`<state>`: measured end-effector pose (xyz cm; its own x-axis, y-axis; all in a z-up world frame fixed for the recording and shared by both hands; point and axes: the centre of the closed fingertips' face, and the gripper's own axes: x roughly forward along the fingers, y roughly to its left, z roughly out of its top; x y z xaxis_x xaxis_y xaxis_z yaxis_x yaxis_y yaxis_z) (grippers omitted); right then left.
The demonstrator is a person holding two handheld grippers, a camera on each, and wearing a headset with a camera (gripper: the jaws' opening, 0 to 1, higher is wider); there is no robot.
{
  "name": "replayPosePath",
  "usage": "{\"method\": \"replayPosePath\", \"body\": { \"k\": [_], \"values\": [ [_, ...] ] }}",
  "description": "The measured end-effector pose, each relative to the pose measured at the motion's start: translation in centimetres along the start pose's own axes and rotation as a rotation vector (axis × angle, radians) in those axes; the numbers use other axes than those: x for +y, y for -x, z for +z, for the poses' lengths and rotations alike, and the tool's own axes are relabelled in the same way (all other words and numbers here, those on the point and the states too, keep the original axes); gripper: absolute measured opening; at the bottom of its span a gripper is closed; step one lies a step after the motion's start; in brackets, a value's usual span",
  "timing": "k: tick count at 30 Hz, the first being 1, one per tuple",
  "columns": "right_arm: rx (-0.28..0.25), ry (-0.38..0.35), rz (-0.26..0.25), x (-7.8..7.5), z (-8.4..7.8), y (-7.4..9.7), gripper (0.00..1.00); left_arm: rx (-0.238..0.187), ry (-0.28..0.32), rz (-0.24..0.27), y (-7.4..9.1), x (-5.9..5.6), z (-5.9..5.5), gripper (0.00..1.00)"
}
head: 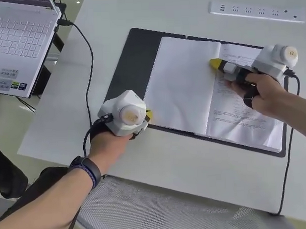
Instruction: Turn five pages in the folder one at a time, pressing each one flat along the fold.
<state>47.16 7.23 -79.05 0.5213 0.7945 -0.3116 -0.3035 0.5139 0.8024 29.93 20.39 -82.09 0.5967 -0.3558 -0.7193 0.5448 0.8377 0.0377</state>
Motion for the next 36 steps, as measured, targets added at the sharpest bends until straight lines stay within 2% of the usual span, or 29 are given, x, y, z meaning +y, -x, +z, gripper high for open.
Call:
{"method": "replayPosePath", "body": {
  "k": [3, 4, 10, 16, 21, 26, 32, 36],
  "values": [
    [-0.031, -0.004, -0.012, -1.1, 1.2, -0.8, 0.0, -0.002, 0.0, -0.001, 0.1, 0.0, 0.0, 0.0],
    [-0.055, -0.017, -0.021, -1.5, 1.8, -1.0, 0.0, -0.003, 0.003, -0.001, 0.1, 0.0, 0.0, 0.0],
    [-0.117, -0.09, -0.036, -2.8, 3.4, -2.0, 0.0, -0.018, 0.035, 0.001, 0.6, -0.3, 0.3, 0.0],
    [-0.177, -0.107, -0.064, -3.9, 5.4, -3.0, 0.0, -0.018, 0.034, 0.004, 1.1, -0.5, 0.6, 0.0],
    [-0.204, -0.117, -0.081, -4.7, 6.7, -3.7, 0.0, -0.019, 0.042, 0.002, 1.6, -0.8, 1.0, 0.0],
    [-0.22, -0.114, -0.091, -4.9, 7.5, -4.1, 0.0, -0.018, 0.045, 0.003, 1.9, -0.9, 1.2, 0.0],
    [-0.208, -0.097, -0.089, -4.8, 7.3, -4.0, 0.0, -0.019, 0.049, 0.004, 1.8, -0.8, 1.2, 0.0],
    [-0.18, -0.075, -0.071, -4.4, 6.6, -3.8, 0.0, -0.018, 0.048, 0.002, 1.8, -0.8, 1.2, 0.0]
  ]
}}
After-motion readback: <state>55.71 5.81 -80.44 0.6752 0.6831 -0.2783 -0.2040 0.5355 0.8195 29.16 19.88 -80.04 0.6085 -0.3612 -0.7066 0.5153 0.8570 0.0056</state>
